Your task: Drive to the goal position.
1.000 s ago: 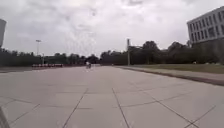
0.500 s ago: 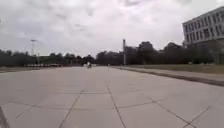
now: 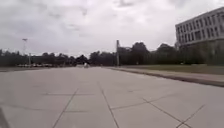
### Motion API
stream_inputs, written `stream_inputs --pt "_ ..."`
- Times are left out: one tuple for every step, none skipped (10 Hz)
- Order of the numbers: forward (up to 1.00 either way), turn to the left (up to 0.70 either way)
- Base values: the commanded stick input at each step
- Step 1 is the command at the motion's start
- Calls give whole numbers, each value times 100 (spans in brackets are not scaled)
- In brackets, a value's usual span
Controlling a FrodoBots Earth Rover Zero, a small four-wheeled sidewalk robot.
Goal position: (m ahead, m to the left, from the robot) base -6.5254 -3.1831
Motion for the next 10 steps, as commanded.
stream_inputs --pt "0 -70" --pt "0 -70" --pt "0 -70" --pt "0 -70" --pt "0 -70" --pt "0 -67" --pt "0 -42" --pt "0 0" --pt "0 0" --pt "0 0"
